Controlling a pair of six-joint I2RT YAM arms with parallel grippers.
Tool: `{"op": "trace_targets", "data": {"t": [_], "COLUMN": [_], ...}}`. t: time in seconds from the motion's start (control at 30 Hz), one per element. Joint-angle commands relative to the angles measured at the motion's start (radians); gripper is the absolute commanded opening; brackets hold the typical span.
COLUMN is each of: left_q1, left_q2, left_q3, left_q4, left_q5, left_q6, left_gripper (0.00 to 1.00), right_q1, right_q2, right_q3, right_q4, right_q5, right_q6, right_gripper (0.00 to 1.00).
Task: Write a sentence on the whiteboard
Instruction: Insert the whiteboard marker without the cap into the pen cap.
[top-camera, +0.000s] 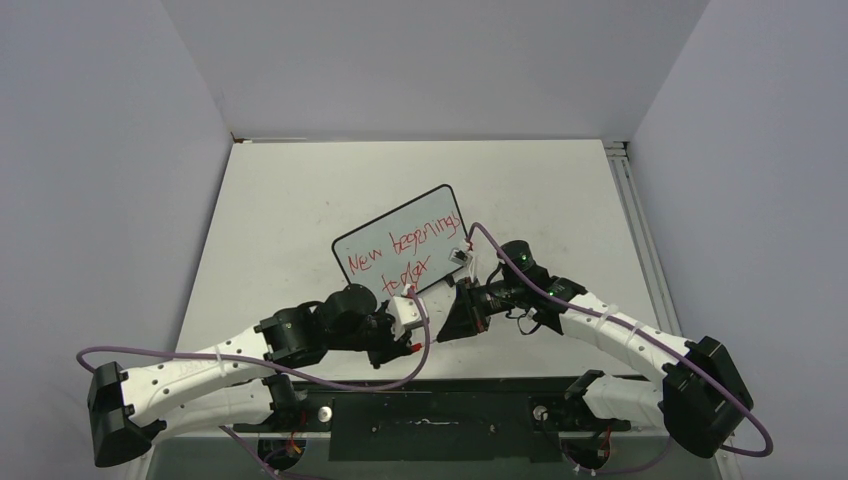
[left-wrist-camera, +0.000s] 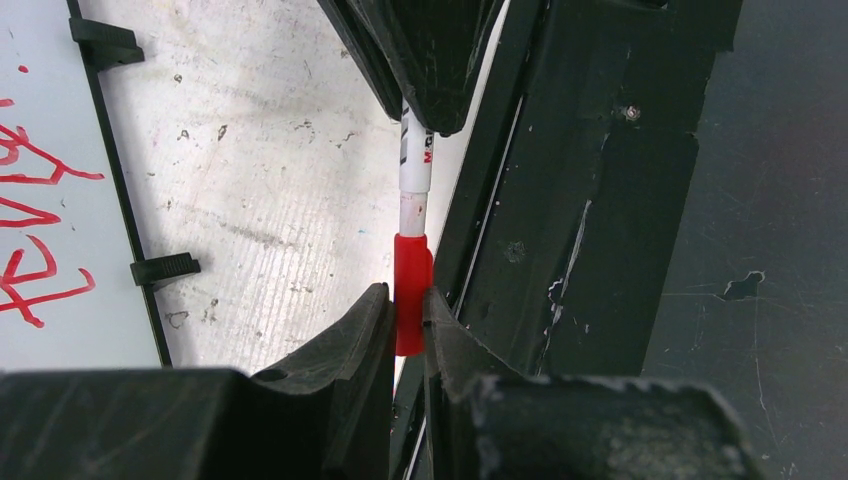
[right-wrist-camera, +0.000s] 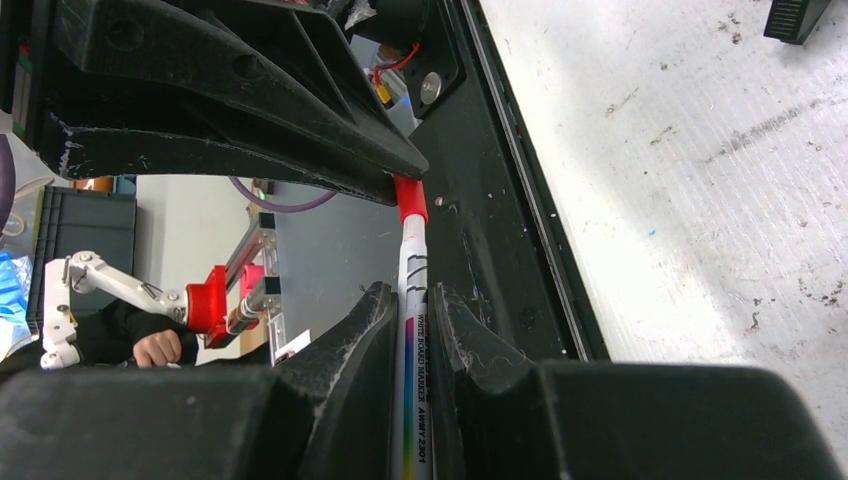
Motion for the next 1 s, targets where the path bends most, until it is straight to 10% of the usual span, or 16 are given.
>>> {"op": "trace_targets", "data": {"t": [0.0,0.97], "left_q1": [-0.004,-0.004], "left_q2": [-0.028,-0.058], "left_q3": [0.011,0.045], "left_q4": [0.079,0.12], "left_q5": [-0.021,-0.081], "left_q6": [0.009,-0.007], "left_gripper": [0.0,0.03], "right_q1": [0.008,0.067], "right_q2": [0.005,0.002], "right_q3": [-0.017,-0.091], "right_q4": [0.079,0.302], "right_q5": [-0.045,-0.018], "right_q6": [0.004,0.144], "right_gripper": [0.06,0.05]}}
